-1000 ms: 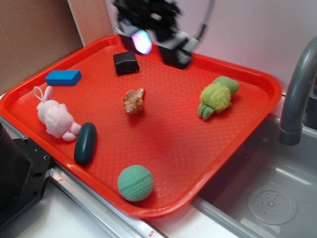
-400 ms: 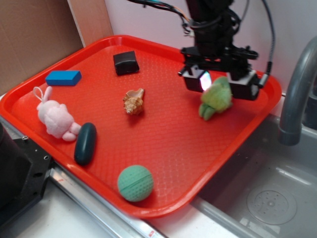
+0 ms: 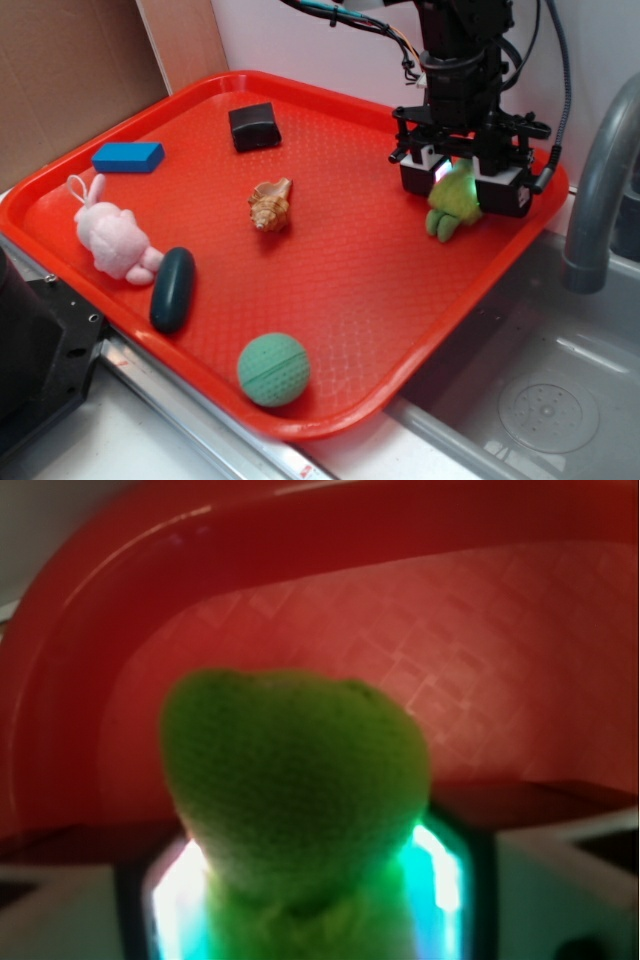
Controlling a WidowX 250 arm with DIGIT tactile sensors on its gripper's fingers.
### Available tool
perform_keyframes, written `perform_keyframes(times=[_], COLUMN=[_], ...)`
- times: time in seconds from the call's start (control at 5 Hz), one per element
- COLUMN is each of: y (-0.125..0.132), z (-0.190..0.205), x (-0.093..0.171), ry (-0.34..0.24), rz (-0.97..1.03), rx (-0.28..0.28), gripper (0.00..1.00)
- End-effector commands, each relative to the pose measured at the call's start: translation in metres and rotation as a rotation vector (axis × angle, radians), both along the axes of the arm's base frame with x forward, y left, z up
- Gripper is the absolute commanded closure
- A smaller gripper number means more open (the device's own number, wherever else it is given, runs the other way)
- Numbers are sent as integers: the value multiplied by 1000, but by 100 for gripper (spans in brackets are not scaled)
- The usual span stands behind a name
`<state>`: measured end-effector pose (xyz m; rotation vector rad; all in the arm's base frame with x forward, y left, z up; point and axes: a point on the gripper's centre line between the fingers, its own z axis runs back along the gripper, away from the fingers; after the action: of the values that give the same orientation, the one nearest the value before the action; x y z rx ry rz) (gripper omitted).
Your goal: Grab the green animal.
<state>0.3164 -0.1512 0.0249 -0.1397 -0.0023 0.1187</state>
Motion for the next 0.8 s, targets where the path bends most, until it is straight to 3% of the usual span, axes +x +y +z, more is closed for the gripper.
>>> perform_keyframes(times=[0.0,0.2,0.4,0.6], y=[14,29,49,72], z=[100,133,145,140], x=[-43,-84,-114,-120], ry=[-258,-318,-312,-256], rz=[-281,-353,-308,-220], rx=[32,80,140,155], gripper=[100,100,100,100])
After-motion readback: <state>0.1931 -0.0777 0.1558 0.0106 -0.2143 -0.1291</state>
